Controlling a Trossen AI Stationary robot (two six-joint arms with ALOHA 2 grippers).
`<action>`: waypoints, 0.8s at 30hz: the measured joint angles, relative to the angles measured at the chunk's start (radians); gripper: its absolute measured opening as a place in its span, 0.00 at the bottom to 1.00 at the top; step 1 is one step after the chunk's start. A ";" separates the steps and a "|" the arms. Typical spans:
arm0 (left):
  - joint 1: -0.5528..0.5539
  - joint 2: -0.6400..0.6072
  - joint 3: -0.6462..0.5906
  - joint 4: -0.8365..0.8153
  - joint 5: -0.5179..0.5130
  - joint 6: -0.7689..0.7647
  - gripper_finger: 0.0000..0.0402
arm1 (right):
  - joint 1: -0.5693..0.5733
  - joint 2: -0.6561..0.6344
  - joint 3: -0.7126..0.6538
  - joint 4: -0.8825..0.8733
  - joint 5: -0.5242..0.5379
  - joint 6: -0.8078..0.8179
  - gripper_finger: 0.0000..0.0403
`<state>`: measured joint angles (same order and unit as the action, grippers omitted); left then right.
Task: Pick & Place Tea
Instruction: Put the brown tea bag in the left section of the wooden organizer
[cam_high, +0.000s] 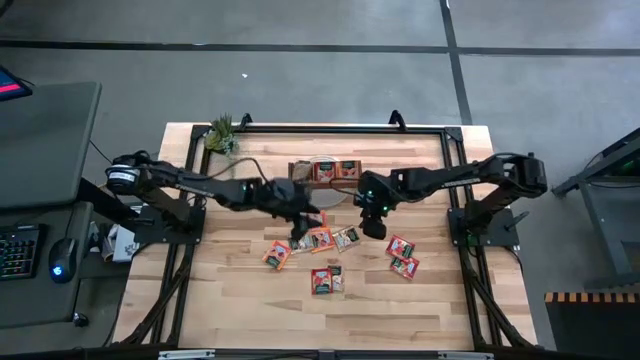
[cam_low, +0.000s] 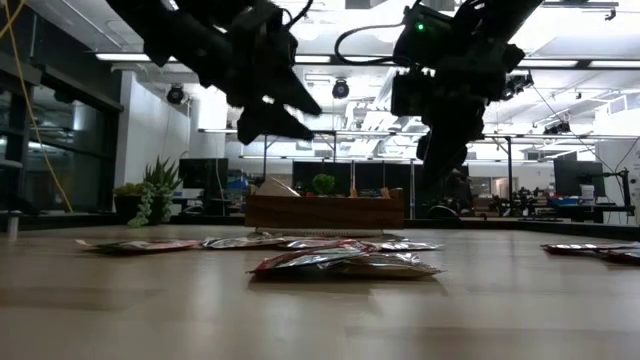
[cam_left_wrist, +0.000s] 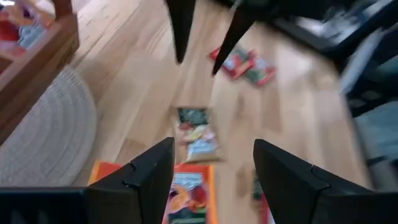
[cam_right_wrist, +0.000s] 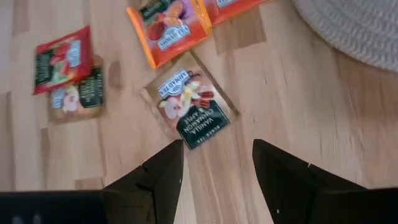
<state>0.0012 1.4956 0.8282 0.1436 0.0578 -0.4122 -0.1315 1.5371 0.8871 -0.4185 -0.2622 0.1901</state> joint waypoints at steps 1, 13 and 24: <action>-0.018 0.012 -0.001 0.011 -0.028 0.009 0.54 | 0.004 0.002 0.000 -0.002 0.016 0.011 0.47; -0.094 0.225 0.195 -0.048 -0.076 0.091 0.31 | 0.009 -0.006 0.000 -0.032 0.073 0.090 0.47; -0.093 0.328 0.311 -0.168 -0.060 0.138 0.01 | 0.009 -0.006 0.000 -0.081 0.090 0.084 0.47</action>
<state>-0.0917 1.8232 1.1392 -0.0243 -0.0024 -0.2744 -0.1223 1.5309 0.8871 -0.4992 -0.1719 0.2745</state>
